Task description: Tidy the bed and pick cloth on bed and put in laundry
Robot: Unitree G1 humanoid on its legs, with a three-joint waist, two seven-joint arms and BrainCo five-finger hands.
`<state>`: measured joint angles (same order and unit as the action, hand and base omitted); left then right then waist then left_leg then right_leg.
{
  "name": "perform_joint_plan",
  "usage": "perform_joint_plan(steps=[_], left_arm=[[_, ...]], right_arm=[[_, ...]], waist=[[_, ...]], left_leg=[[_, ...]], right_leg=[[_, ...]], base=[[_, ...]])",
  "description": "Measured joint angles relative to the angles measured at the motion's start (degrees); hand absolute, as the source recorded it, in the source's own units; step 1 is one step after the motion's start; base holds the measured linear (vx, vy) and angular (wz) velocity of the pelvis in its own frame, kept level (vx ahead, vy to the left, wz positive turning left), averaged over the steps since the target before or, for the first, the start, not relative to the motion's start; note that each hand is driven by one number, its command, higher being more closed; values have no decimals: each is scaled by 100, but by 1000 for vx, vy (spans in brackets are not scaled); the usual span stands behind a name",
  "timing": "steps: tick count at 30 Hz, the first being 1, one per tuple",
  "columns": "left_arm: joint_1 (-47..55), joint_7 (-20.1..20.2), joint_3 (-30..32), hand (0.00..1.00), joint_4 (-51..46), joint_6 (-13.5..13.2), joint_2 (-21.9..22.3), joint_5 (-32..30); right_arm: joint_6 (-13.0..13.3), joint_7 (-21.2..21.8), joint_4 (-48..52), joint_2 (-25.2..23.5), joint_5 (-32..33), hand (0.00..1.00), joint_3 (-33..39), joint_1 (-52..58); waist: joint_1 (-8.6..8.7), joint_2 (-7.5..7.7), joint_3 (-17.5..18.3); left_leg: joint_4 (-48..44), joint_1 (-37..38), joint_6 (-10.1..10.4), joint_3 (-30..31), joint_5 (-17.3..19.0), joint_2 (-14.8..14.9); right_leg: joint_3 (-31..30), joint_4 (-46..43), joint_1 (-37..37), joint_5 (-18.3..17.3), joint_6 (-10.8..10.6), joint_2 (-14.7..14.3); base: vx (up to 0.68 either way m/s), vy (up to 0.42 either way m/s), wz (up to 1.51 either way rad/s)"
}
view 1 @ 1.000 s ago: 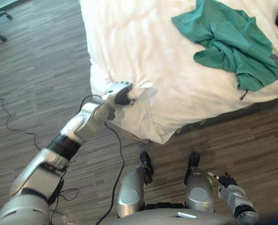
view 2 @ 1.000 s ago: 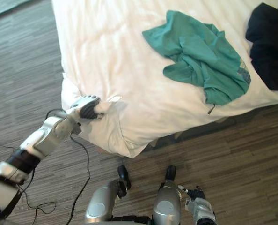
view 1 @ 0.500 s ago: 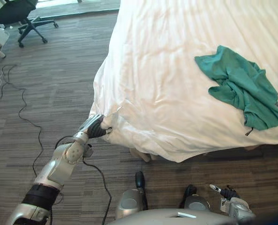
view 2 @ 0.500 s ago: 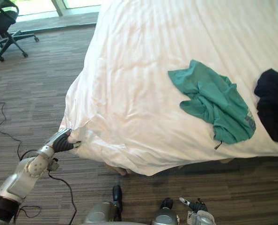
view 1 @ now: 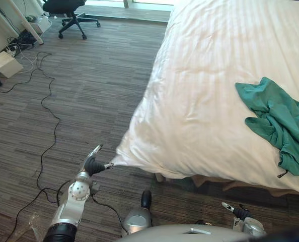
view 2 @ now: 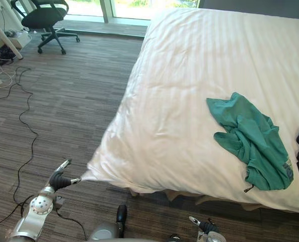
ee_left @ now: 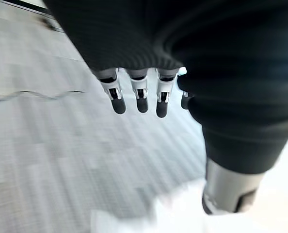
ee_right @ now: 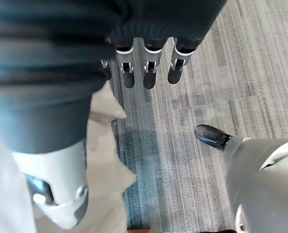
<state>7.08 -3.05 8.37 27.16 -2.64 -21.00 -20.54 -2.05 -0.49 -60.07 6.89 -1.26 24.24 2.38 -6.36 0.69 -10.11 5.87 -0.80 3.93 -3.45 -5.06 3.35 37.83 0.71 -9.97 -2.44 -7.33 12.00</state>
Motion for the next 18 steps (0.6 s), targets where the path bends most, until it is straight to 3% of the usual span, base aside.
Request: perform_joint_plan(steps=[6,12,18], left_arm=[[46,-416,357,0,526,3,466,204],[85,-654,628,0,1390,6,1102,891],[0,-738,1377,0,2071,2,1639,1893]], right_arm=[[47,-149,0,-177,301,0,101,18],[63,-272,-1,-478,874,0,382,68],[182,-440,9,-586,1815,0,1022,195]], waist=[[-11,69,106],[52,109,146],[221,135,205]], left_leg=[[8,79,15,-26,13,-27],[10,279,57,-429,132,65],[8,528,125,-896,257,113]], right_leg=[[11,87,-105,32,-51,6],[-357,125,-84,52,-78,-2],[-773,132,-44,55,-72,-9]], base=[[1,-3,-2],[12,-10,-33],[43,-4,-38]])
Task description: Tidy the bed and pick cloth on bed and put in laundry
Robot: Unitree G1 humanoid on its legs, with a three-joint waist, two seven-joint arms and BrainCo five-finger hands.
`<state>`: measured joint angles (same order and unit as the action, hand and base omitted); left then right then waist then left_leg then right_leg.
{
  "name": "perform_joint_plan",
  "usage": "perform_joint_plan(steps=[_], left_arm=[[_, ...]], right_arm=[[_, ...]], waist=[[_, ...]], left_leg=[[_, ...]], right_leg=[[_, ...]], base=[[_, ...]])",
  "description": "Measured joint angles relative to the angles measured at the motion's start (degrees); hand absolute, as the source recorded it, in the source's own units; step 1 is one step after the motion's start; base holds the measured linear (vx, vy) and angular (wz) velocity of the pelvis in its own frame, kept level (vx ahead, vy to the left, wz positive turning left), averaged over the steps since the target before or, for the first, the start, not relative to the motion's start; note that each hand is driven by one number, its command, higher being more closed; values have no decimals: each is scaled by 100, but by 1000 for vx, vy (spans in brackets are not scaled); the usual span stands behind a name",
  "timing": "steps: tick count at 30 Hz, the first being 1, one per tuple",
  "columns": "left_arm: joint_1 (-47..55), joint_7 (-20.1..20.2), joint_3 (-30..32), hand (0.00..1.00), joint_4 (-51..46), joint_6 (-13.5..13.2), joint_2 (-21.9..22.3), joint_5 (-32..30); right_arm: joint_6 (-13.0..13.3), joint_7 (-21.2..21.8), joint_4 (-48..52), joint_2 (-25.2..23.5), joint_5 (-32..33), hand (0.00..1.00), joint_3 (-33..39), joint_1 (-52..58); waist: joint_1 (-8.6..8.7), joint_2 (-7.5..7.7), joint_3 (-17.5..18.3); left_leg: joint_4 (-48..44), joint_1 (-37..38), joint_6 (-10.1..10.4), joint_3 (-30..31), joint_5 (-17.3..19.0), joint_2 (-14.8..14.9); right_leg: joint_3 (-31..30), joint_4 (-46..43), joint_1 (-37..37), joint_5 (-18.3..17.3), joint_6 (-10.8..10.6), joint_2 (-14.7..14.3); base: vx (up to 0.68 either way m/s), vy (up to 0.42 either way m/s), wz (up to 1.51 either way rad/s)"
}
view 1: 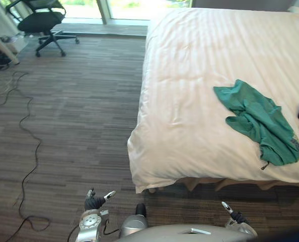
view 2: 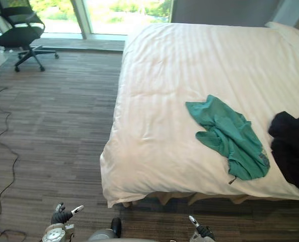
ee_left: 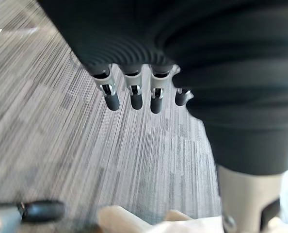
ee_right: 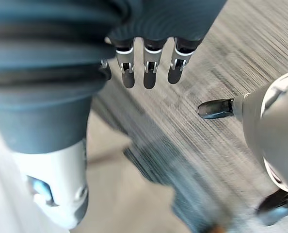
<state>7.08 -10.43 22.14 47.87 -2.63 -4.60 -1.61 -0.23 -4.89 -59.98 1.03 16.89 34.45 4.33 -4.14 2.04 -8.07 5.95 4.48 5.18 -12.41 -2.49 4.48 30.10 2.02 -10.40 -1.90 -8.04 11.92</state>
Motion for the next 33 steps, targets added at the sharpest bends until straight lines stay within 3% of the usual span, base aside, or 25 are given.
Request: perform_joint_plan(steps=[9,11,12,14,16,18,22,30,31,33], left_arm=[[-141,-122,511,0,125,0,188,478],[-159,-132,519,0,117,6,130,511],[-167,-141,519,0,136,-2,94,533],[-200,-144,631,0,252,-16,115,551],[-108,-152,593,0,307,-3,121,551],[-86,-188,513,0,300,-1,215,565],[-113,-209,367,0,170,-11,304,666],[158,-215,232,0,40,-20,320,678],[220,-224,151,0,40,-20,314,681],[287,-233,14,0,42,-20,313,683]], right_arm=[[96,-307,44,91,707,0,1088,-56],[-36,-442,59,516,732,0,2192,-455],[-16,-488,68,801,735,0,2257,-483],[121,-463,761,1290,654,0,2168,-424],[136,-575,1526,1278,623,0,1923,-319],[192,-830,2169,1195,262,0,1508,-178],[192,-1174,3206,1151,-88,0,1225,-215],[322,-1355,4071,1322,-264,0,900,-660],[367,-1386,4154,1393,-276,100,766,-674],[414,-1393,4258,1589,-401,100,514,-713]], waist=[[140,-127,71],[321,-138,113],[357,-178,143],[338,-212,157],[358,-182,181],[493,-166,196],[499,-189,212],[477,-216,228],[475,-216,228],[473,-215,228]], left_leg=[[0,265,53,-625,128,76],[-25,256,29,-655,147,75],[-11,252,17,-691,169,74],[0,360,37,-893,231,99],[1,363,43,-915,249,119],[-4,360,45,-920,246,140],[-28,364,45,-915,247,138],[-31,327,44,-775,246,116],[-31,306,42,-728,244,109],[-32,249,21,-637,230,88]], right_leg=[[-572,1,95,11,22,-42],[-615,-22,141,38,45,-51],[-641,-36,174,38,45,-44],[-817,-74,233,33,53,-43],[-901,-70,297,32,52,-71],[-904,-54,284,33,52,-95],[-903,-54,261,33,52,-83],[-800,-48,232,31,51,-75],[-761,-45,236,31,51,-73],[-716,-42,262,31,51,-62]], base=[[21,-3,-33],[2,2,-8],[-12,21,-19],[-30,17,-42],[-14,-15,-28],[23,-33,-6],[9,-6,0],[-1,-12,8],[-18,-16,17],[-18,-13,17]])
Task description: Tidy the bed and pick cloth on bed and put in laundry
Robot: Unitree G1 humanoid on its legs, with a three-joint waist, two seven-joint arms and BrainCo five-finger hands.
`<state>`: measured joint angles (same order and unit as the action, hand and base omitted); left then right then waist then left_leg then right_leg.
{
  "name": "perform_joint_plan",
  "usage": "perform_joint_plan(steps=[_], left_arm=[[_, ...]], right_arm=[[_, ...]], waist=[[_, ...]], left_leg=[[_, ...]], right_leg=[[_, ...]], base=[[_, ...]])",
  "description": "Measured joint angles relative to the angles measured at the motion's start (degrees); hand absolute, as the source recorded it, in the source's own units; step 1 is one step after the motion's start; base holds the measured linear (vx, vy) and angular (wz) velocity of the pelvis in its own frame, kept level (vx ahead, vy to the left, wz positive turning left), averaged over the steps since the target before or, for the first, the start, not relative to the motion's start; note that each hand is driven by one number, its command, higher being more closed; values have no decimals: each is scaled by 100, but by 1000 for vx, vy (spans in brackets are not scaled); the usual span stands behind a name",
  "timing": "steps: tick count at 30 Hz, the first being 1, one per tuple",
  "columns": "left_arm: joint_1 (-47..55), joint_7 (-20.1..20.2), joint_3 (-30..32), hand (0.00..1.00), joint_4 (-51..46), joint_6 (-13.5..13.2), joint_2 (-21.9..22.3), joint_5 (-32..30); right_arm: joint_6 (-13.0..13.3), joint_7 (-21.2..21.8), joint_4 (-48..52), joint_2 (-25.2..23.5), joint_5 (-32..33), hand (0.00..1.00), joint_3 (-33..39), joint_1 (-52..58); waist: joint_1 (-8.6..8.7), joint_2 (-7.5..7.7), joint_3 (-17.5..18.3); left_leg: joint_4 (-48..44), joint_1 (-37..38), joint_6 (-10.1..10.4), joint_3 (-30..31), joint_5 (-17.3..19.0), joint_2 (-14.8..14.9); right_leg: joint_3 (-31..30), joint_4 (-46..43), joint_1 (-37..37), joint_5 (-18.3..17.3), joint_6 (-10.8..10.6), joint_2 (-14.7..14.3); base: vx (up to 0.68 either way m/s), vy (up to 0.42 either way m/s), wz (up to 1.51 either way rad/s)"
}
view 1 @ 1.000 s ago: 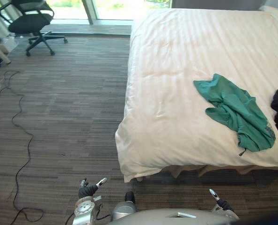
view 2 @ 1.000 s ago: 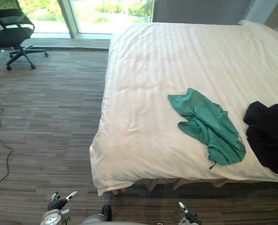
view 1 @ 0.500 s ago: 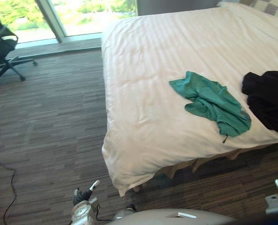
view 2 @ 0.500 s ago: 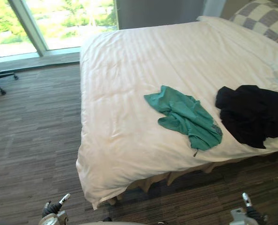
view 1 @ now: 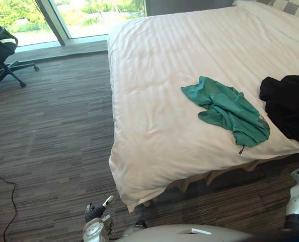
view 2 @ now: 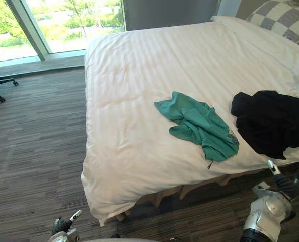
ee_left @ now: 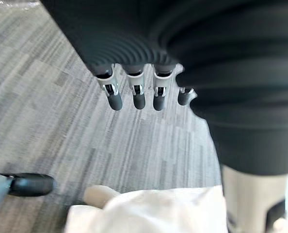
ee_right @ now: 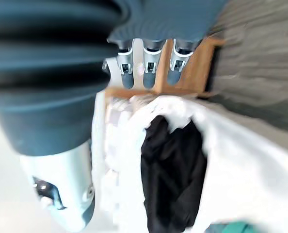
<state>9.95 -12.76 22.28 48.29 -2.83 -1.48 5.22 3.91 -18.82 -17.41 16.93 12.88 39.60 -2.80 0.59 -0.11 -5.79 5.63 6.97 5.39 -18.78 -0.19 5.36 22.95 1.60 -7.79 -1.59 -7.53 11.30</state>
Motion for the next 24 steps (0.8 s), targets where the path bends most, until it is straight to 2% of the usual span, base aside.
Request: perform_joint_plan(steps=[6,11,16,17,20,24], left_arm=[[49,-5,-203,0,1,-35,-23,41],[163,23,-325,0,1,-40,-123,39],[239,54,-425,0,0,-123,-166,40],[255,104,-426,0,0,-128,-156,40],[240,121,-430,0,-5,-152,-153,43],[236,121,-433,0,-31,-167,-113,45]], right_arm=[[103,82,43,613,-200,100,-747,-482],[179,466,88,883,-544,100,-1695,-832],[214,768,261,900,-541,100,-2395,-905],[246,865,312,898,-529,100,-2581,-917],[288,981,291,880,-491,100,-2976,-1172],[318,1097,268,731,-211,100,-3570,-1568]], waist=[[-6,10,-6],[-122,96,-49],[-221,219,-107],[-310,247,-118],[-341,306,-160],[-512,350,-233]], left_leg=[[-2,-156,-58,275,-68,-72],[-3,-256,-89,538,-125,-119],[-3,-417,-119,778,-202,-156],[-3,-457,-126,866,-225,-167],[-3,-629,-149,1045,-322,-196],[-3,-758,-162,1265,-400,-213]], right_leg=[[238,-4,-4,5,-7,52],[476,-7,-69,5,-8,81],[702,-6,-62,6,-8,97],[794,-7,-79,6,-8,98],[957,-6,-59,9,-12,102],[1164,-15,-60,9,-13,94]], base=[[-12,-10,23],[-4,-10,23],[-4,-10,30],[-3,-11,22],[-9,-12,31],[-28,-12,32]])
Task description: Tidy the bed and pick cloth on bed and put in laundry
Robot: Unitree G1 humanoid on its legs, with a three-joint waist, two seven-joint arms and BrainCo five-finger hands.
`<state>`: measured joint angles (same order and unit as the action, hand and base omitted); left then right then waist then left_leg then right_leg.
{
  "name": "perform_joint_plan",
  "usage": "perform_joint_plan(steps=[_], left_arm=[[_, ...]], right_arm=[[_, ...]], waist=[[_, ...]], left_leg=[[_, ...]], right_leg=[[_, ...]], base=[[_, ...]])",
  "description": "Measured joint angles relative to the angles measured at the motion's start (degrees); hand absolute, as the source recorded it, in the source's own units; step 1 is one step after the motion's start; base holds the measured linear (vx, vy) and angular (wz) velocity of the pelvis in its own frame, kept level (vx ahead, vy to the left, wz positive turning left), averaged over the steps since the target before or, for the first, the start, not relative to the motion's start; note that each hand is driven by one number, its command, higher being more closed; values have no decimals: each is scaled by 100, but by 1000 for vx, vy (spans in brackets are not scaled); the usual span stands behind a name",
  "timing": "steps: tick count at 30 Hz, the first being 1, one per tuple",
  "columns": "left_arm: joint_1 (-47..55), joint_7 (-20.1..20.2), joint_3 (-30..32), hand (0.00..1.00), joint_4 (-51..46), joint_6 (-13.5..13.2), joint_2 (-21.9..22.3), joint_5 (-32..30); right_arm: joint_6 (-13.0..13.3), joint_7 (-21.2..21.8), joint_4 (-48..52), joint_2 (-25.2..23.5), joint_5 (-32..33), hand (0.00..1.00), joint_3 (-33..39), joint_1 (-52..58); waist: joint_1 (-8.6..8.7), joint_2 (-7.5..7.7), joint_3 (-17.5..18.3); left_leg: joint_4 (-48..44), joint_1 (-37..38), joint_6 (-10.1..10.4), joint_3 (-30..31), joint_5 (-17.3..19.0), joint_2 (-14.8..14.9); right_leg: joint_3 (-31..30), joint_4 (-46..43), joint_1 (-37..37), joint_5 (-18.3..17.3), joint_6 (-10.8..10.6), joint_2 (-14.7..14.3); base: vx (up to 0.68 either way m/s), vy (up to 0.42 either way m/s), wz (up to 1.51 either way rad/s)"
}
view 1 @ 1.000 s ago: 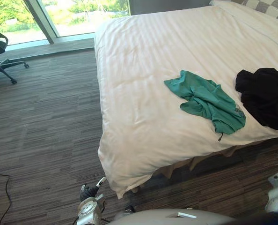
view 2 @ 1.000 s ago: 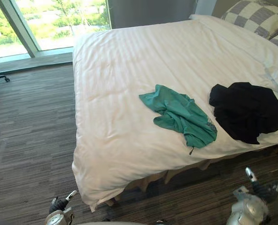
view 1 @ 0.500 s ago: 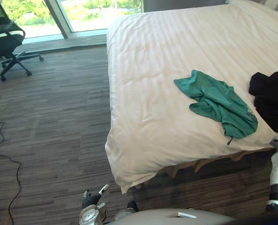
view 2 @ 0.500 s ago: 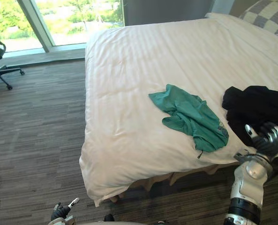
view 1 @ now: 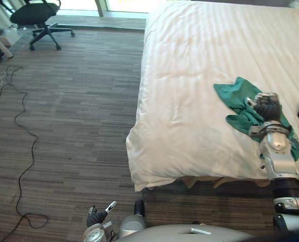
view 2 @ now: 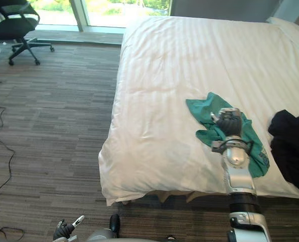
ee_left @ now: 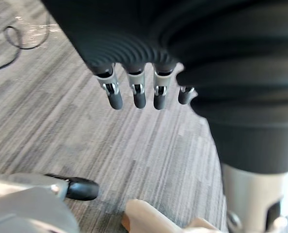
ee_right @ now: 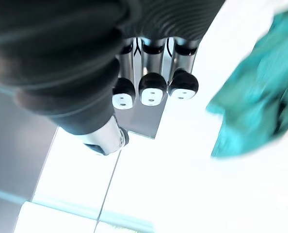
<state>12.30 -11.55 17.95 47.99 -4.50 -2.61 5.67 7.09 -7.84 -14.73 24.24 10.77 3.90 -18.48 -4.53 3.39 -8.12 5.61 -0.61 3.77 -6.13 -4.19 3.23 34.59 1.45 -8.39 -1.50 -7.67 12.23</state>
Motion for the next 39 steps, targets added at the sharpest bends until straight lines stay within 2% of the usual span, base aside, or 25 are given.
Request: perform_joint_plan(steps=[5,7,8,11,14,16,24,25,32,36,39], left_arm=[[-71,-2,-3,0,-190,-22,9,226],[-109,-3,-3,0,-205,-25,-9,282],[-202,-3,-17,0,-208,-25,-5,330],[-299,-1,-252,0,-389,-30,-38,393],[-387,-1,-352,0,-595,-69,-45,452],[-448,7,-459,0,-698,-91,-53,482],[-601,3,-655,0,-1116,-215,-116,501],[-674,2,-661,0,-1121,-229,-118,501],[-844,-7,-882,0,-1296,-300,-254,507],[-937,-7,-896,0,-1296,-368,-251,508],[-1028,-14,-970,0,-1295,-370,-261,577]], right_arm=[[33,102,25,-198,402,100,-496,-252],[34,116,25,-370,482,100,-618,-397],[45,142,26,-494,598,100,-747,-563],[87,154,25,-674,715,100,-938,-740],[95,157,10,-840,831,100,-1124,-1074],[109,158,10,-857,868,100,-1159,-1158],[148,65,-378,-985,1057,100,-1384,-2149],[148,28,-495,-982,1057,100,-1385,-2239],[146,-203,-963,-985,1092,100,-1411,-2659],[147,-259,-1025,-990,1096,100,-1498,-2692],[148,-263,-1434,-1069,1096,100,-1500,-2766]], waist=[[-295,97,-169],[-342,132,-253],[-449,161,-418],[-600,238,-561],[-715,261,-838],[-842,277,-890],[-953,271,-1466],[-1031,256,-1561],[-1236,245,-1630],[-1233,221,-1692],[-1239,182,-1734]], left_leg=[[0,-324,-13,530,-184,-47],[0,-440,-17,709,-245,-59],[0,-471,-21,826,-276,-66],[-1,-701,-17,1121,-382,-95],[-2,-857,-9,1319,-478,-125],[-2,-999,-10,1385,-513,-150],[-4,-1469,57,1639,-705,-126],[-4,-1483,65,1652,-711,-115],[-6,-2079,135,1790,-823,-23],[-6,-2284,148,1811,-834,1],[-7,-2489,163,1860,-872,28]], right_leg=[[535,-44,-8,-29,-5,-29],[710,-83,1,-60,-12,-37],[796,-181,3,-105,-12,-22],[1069,-379,118,-224,-35,13],[1293,-676,213,-377,-46,97],[1380,-866,347,-480,-53,167],[1595,-1409,820,-718,45,290],[1601,-1433,835,-732,51,288],[1691,-1510,1378,-768,104,194],[1691,-1560,1597,-791,139,182],[1693,-1583,1809,-799,152,160]], base=[[-28,-15,53],[-43,-16,53],[-45,-4,38],[-35,-11,53],[-27,-8,42],[-35,8,29],[-50,2,17],[-64,-3,2],[-39,-6,6],[-35,5,-1],[0,0,0]])
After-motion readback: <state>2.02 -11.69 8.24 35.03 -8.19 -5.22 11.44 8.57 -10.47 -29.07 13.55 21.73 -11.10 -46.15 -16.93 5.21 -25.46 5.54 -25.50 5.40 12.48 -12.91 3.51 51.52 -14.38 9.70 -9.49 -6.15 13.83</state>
